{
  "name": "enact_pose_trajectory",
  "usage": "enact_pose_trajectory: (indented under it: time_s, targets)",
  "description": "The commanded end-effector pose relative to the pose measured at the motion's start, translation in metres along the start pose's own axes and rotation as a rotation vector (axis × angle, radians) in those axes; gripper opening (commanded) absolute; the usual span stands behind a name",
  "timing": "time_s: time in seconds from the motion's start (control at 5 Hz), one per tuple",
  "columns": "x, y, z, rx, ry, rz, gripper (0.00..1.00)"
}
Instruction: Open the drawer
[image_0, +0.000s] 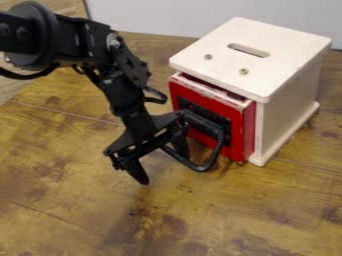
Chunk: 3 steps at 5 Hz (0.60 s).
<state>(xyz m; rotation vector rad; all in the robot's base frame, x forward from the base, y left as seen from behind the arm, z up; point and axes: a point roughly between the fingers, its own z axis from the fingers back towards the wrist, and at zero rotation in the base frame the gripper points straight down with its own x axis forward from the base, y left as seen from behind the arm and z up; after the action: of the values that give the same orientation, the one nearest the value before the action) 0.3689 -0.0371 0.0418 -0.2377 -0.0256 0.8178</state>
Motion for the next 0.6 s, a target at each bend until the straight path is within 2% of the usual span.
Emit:
enact_pose_trajectory:
  time_s: [0.0,0.4]
  targets:
    - [0.0036,-0.0138,0.0178,-0.036,-0.038,-0.012,1.0]
    - [0.004,-0.0143,0.0179,-0.027,-0.039,0.012,1.0]
